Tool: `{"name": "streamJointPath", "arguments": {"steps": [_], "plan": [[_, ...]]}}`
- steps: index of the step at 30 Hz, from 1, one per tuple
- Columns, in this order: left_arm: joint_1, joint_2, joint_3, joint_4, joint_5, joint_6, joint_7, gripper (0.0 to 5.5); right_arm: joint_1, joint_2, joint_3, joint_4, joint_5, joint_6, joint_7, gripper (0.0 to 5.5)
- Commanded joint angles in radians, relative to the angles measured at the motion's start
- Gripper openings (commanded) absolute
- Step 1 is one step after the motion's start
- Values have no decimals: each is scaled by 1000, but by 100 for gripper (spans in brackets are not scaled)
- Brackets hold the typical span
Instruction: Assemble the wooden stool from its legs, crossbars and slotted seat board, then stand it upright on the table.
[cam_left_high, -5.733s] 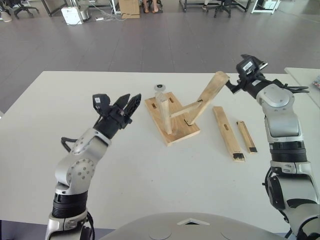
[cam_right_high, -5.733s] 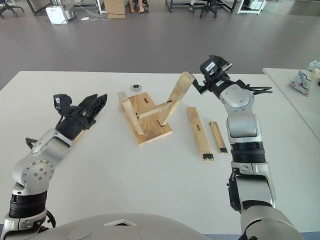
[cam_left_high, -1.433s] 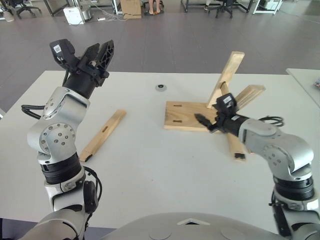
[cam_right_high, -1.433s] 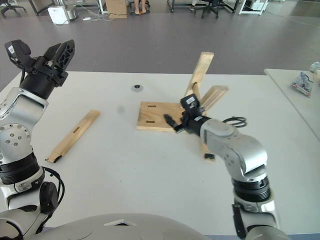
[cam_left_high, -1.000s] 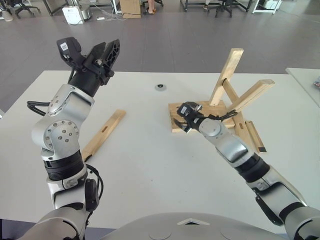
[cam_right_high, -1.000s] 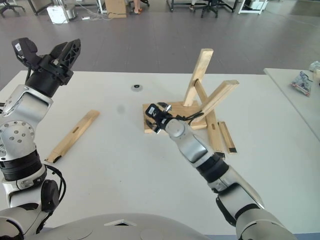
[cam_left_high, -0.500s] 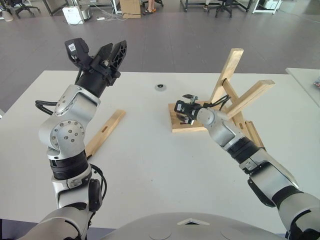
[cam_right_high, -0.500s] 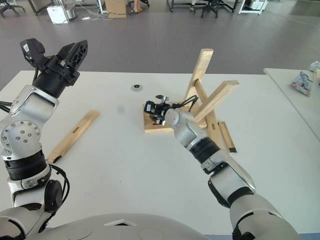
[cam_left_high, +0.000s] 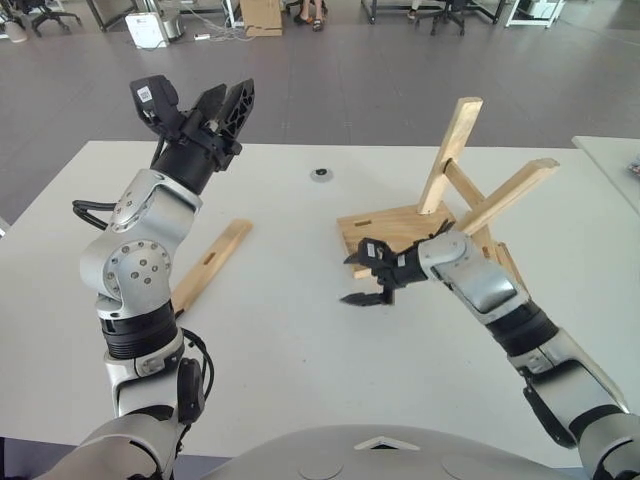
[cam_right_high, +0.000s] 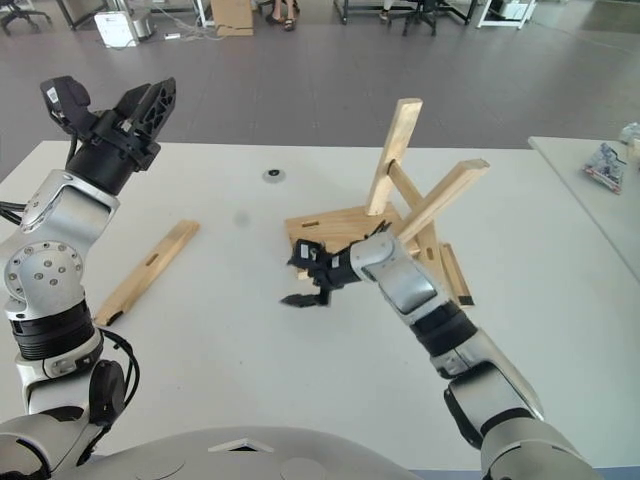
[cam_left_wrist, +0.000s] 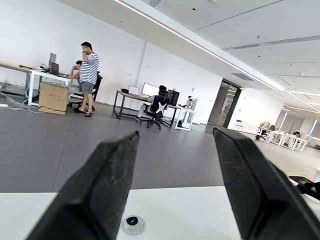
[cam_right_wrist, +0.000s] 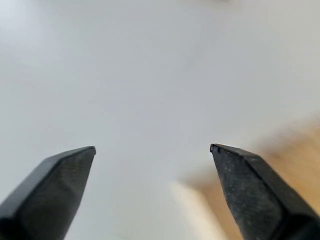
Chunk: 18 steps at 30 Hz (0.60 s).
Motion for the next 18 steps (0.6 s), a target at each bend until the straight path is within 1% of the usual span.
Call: {"name": "streamJointPath", "arguments": {"steps": [1, 3, 5, 7, 12, 18], "plan": [[-8, 9, -1, 17, 13, -9, -19, 275, -121, -7, -129, 4, 52, 43, -46, 431], [-12, 9, -3, 22, 13, -10, -25, 275, -181, -45, -88, 74, -92, -65, -121, 431], [-12, 8, -3, 24, 14, -10, -28, 275, -226, -87, 1, 163, -302, -222, -227, 431], [-9, 7, -2, 24, 15, -8, -29, 275, -227, -108, 63, 192, -419, -314, -259, 431], [-2, 4, -5, 15, 14, -3, -26, 275, -217, -138, 134, 212, -549, -410, -230, 431], [1, 1, -7, 7, 12, 0, -17, 275, -221, -157, 154, 219, -602, -440, -140, 431]]}}
